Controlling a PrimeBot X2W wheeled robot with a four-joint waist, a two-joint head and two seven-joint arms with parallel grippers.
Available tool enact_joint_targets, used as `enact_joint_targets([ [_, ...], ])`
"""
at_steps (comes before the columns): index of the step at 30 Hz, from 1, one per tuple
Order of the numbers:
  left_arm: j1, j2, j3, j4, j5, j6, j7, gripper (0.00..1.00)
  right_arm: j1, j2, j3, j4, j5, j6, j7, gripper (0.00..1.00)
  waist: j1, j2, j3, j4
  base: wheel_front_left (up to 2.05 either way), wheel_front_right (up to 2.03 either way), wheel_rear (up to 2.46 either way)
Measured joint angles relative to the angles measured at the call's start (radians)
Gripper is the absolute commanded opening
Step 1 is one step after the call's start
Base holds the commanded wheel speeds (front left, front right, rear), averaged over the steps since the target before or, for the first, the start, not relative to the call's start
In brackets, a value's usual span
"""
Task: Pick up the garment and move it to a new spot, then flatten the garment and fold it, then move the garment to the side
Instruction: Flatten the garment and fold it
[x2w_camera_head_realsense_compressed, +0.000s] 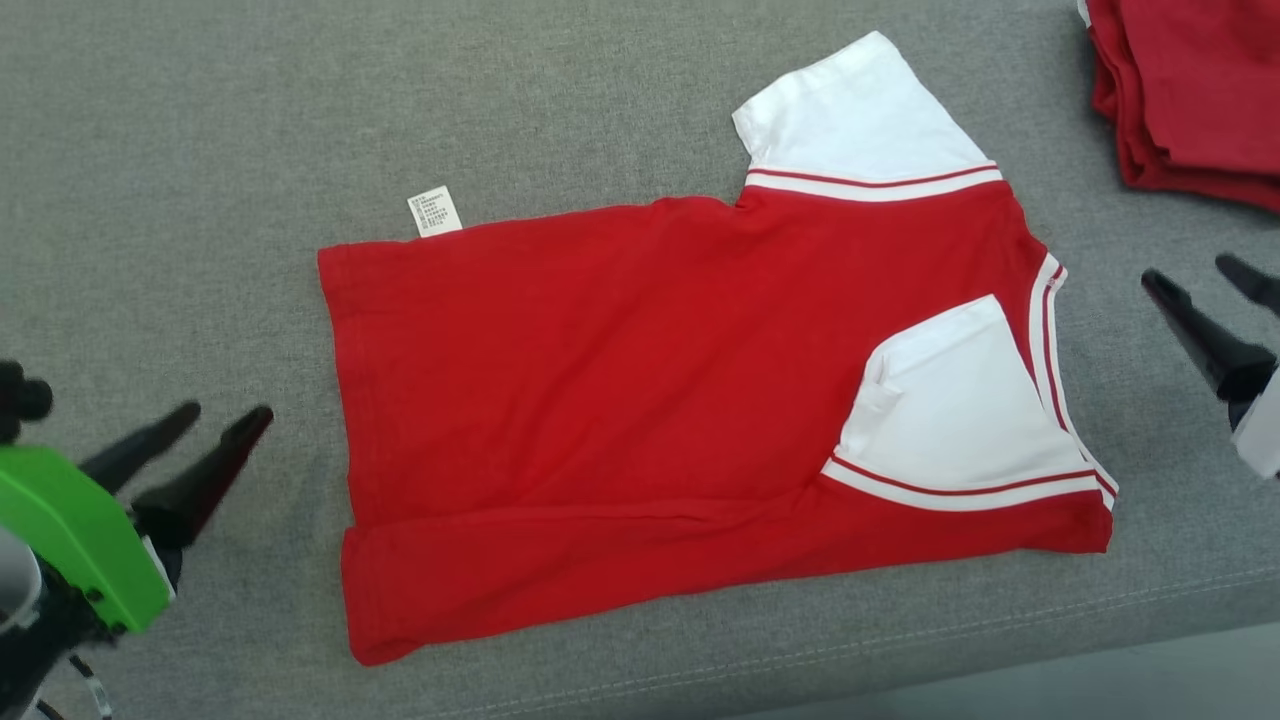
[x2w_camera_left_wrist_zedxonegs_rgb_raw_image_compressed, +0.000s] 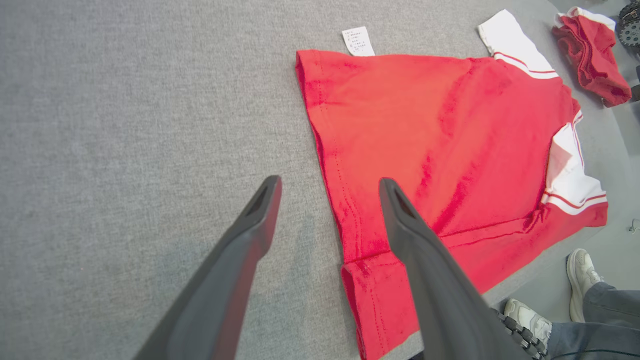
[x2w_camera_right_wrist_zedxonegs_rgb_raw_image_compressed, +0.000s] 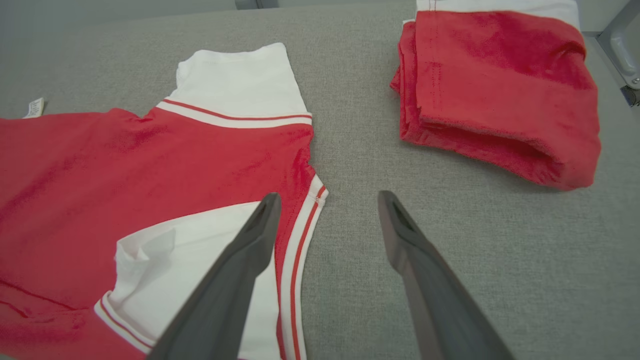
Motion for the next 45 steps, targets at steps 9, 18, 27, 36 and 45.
enact_joint_targets([
  [9,-0.252,0.035,-0.048,-0.032,-0.041,0.0,0.147,1.0,-0.311,-0.028,0.017,-0.028,-0.037,0.0,0.096,1.0,0.0,0.0,0.084,-0.006,0.0,0.0,0.0],
  [18,-0.363,0.017,-0.054,0.045,-0.095,0.046,0.242,1.0,-0.503,0.032,0.097,-0.034,-0.069,0.022,0.147,1.0,0.0001,0.0,0.179,-0.02,0.0,0.0,0.0],
  [27,-0.441,0.037,-0.063,0.163,-0.043,0.059,0.268,1.0,-0.587,0.116,0.169,0.043,-0.093,0.048,0.152,1.0,0.0001,0.0,0.246,-0.087,0.0,0.0,0.0],
  [36,-0.511,0.045,-0.083,0.214,-0.017,0.059,0.291,0.9,-0.618,0.133,0.172,0.13,-0.103,0.055,0.15,1.0,0.0001,0.0,0.268,-0.141,0.0,0.0,0.0],
  [45,-0.548,0.038,-0.115,0.245,-0.026,0.059,0.36,0.56,-0.637,0.147,0.182,0.197,-0.115,0.063,0.141,1.0,0.0001,0.0,0.259,-0.139,0.0,0.0,0.0],
])
